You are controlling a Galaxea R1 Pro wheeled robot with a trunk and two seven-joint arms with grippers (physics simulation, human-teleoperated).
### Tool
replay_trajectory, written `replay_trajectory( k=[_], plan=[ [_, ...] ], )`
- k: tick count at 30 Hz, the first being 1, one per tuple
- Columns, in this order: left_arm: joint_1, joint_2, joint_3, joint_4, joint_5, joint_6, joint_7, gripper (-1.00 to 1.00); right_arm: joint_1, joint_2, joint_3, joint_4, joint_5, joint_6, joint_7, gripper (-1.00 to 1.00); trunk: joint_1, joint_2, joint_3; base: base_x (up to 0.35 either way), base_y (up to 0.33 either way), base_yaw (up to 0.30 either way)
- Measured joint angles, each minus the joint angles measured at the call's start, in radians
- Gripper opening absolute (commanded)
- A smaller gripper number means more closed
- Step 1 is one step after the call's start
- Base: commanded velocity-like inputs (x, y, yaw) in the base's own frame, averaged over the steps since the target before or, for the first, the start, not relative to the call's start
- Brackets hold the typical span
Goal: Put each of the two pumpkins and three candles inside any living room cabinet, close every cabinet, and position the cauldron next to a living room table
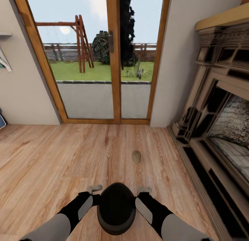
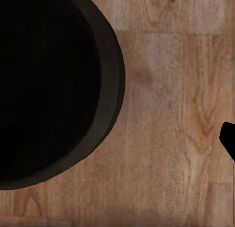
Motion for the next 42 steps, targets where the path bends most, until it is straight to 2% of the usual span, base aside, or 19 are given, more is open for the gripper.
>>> replay_trajectory(
  k=[42],
  plan=[
    [0.0,-0.001,0.0,0.003,-0.002,-0.001,-0.002,1.0,-0.013,-0.004,0.002,0.002,-0.002,0.003,0.007,1.0,0.161,-0.294,-0.132,0.0,0.0,0.0]
  ],
)
